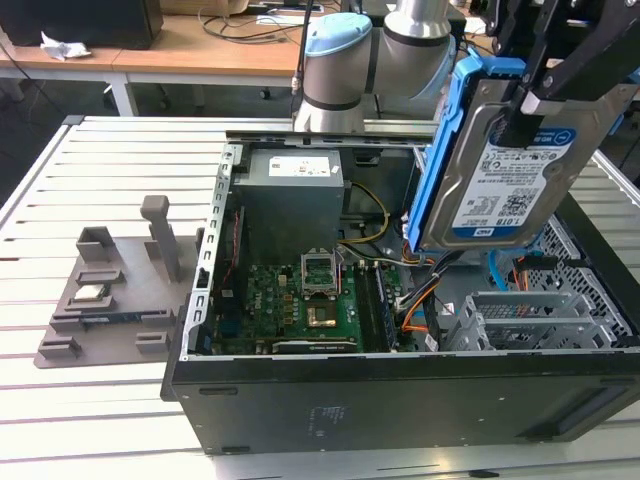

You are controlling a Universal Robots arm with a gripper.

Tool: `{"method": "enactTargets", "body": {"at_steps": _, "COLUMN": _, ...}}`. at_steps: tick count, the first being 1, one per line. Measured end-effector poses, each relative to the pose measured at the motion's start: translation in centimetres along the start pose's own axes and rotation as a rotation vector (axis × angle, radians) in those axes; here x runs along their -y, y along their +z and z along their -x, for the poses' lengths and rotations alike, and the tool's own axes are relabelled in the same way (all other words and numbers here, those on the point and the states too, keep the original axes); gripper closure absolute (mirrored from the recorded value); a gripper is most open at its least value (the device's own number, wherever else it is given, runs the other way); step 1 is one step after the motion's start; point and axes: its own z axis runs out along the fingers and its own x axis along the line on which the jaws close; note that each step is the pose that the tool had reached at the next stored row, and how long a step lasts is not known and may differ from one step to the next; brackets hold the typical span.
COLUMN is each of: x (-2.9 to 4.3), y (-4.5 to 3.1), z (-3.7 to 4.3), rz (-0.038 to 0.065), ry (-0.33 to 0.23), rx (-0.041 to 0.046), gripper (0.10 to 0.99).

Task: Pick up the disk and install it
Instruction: 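Pick up the disk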

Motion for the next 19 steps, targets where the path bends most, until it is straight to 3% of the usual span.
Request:
{"method": "enactTargets", "body": {"at_steps": 9, "x": 0.0, "y": 0.08, "z": -2.06, "rz": 0.0, "ry": 0.0, "rx": 0.0, "gripper": 0.722}}
{"method": "enactTargets", "body": {"at_steps": 19, "x": 0.02, "y": 0.42, "z": -3.36, "rz": 0.0, "ry": 0.0, "rx": 0.0001, "gripper": 0.722}}
